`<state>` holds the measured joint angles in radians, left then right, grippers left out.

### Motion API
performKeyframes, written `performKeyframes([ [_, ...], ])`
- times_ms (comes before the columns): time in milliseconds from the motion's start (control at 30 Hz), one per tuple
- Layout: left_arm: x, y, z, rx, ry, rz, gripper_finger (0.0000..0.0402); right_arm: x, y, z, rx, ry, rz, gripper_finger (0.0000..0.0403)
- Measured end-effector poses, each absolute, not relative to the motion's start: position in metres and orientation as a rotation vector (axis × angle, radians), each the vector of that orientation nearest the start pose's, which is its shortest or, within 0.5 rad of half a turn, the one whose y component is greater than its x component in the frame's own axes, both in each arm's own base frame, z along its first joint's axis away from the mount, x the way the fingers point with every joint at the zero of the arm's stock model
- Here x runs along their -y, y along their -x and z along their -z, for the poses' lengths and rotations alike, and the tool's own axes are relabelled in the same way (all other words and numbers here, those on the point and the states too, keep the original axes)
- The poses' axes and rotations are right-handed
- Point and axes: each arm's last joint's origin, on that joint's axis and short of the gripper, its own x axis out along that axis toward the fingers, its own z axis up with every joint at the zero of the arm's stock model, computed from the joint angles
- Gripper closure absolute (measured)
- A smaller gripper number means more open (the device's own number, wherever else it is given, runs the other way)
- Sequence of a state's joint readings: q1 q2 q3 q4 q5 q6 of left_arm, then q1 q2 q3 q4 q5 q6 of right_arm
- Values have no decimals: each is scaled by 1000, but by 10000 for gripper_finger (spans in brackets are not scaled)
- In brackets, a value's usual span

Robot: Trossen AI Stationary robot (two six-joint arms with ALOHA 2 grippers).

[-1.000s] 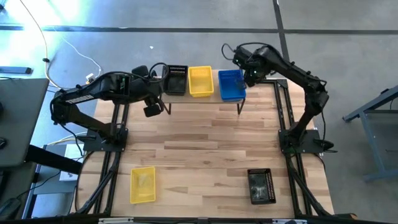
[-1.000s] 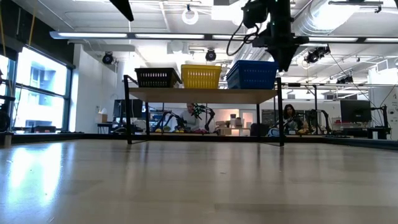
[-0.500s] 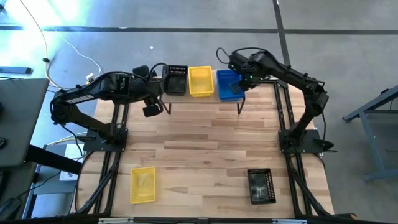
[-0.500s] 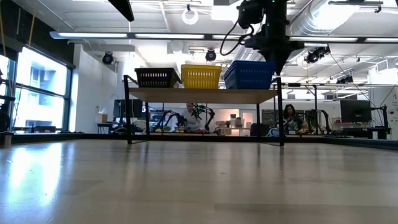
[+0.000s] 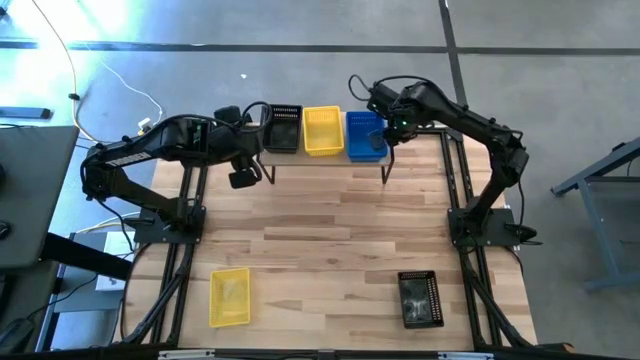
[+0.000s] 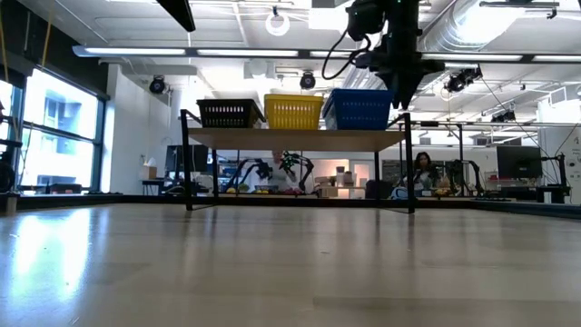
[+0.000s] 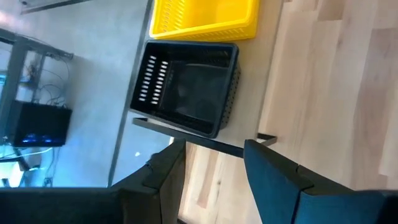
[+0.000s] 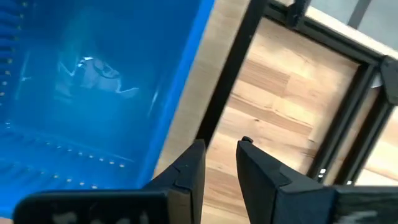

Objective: Stack baskets on shelf by color
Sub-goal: Adjust the stack of blue bins on the shelf, then stack the yellow bin on top of the yellow bins on the shelf

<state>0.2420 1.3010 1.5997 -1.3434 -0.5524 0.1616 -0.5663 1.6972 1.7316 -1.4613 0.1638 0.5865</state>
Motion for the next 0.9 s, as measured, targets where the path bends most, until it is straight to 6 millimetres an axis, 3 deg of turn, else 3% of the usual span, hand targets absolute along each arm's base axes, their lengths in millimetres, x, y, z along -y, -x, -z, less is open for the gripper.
performKeyframes([
  [333, -58, -204, -403, -1106, -90, -402, 250, 155, -240, -363, -1136, -741, 1056, 324],
  [567, -51, -199, -400, -1111, 197, -498, 250, 136, -232, -381, -1075, -650, 998, 324],
  [900, -19, -198, -397, -1083, 551, -649, 250, 103, -245, -393, -1062, -468, 677, 324],
])
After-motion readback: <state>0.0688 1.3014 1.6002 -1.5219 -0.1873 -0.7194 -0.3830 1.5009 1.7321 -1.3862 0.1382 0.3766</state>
